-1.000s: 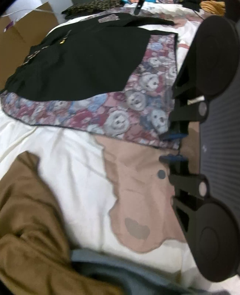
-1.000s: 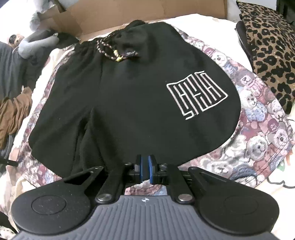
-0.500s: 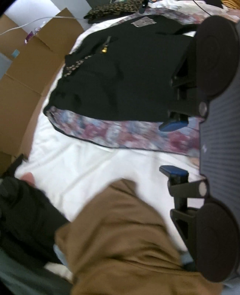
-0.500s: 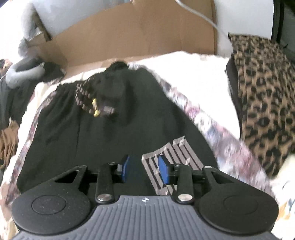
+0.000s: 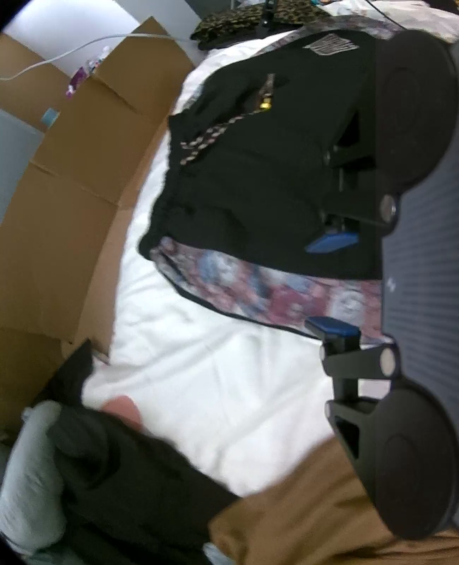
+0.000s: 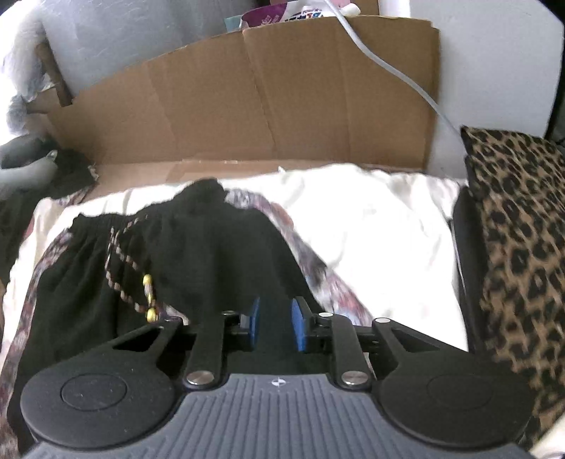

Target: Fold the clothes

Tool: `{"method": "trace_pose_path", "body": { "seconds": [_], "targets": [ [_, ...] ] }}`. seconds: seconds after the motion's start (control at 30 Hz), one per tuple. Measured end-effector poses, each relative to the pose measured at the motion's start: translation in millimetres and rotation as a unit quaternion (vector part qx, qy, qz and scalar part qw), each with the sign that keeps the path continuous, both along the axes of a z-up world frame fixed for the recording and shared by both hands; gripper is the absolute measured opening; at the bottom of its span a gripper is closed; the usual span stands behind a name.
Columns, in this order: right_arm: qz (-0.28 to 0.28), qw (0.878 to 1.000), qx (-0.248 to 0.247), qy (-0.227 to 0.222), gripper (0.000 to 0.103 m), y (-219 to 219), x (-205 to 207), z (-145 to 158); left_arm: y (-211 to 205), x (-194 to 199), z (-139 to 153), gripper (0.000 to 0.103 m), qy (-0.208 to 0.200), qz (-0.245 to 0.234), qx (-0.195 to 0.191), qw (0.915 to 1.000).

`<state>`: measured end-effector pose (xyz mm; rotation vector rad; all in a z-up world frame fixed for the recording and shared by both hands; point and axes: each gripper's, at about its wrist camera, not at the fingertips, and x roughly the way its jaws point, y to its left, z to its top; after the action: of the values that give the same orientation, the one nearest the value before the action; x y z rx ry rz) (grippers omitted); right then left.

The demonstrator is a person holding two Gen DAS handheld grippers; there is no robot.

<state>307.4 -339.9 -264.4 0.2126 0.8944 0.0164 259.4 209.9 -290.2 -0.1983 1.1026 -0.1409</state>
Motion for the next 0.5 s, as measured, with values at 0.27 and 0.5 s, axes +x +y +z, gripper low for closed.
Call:
{"method": "trace_pose_path", "body": {
  "seconds": [0.27,0.5],
  "targets": [
    [-0.025,1.000,-0.008,-0.012,0.023,2,58,-1,-24,52,3,0.042,-0.030,-0.007,0.002,0.9995],
    [-0.032,0.999,-0.011,-0.021,0.022,12,97,-9,-41,79,-22,0.019,-0.010,-0.018,-0.004,0.9998]
  ]
}}
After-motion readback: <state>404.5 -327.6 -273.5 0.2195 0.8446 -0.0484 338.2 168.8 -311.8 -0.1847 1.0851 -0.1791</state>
